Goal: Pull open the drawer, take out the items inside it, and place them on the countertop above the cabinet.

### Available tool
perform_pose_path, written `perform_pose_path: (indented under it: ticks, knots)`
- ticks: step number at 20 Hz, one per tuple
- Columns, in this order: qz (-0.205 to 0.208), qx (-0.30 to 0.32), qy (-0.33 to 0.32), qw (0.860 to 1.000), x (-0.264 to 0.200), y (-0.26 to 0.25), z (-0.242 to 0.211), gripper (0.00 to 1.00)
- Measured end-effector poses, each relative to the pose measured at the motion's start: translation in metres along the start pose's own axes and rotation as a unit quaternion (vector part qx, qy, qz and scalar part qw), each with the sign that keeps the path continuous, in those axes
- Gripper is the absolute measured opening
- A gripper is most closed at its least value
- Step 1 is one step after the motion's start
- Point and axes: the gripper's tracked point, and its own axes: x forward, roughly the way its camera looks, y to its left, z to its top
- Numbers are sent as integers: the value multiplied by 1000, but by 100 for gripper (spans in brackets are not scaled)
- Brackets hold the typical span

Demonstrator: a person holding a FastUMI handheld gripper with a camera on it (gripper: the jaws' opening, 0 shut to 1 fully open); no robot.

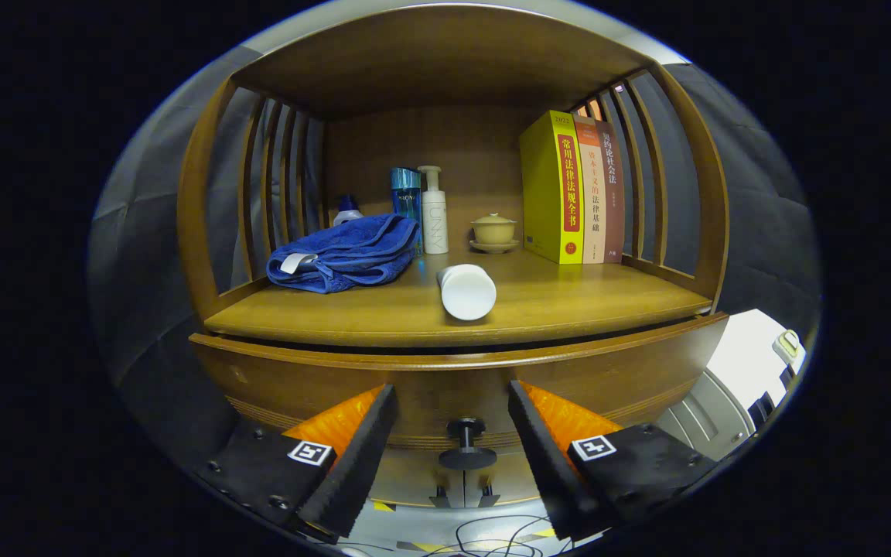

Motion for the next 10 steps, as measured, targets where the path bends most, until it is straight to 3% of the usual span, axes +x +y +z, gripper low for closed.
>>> perform_pose_path:
  ticks: [10]
  knots:
    - [-3,5,-6,1000,14,-2,-4,96]
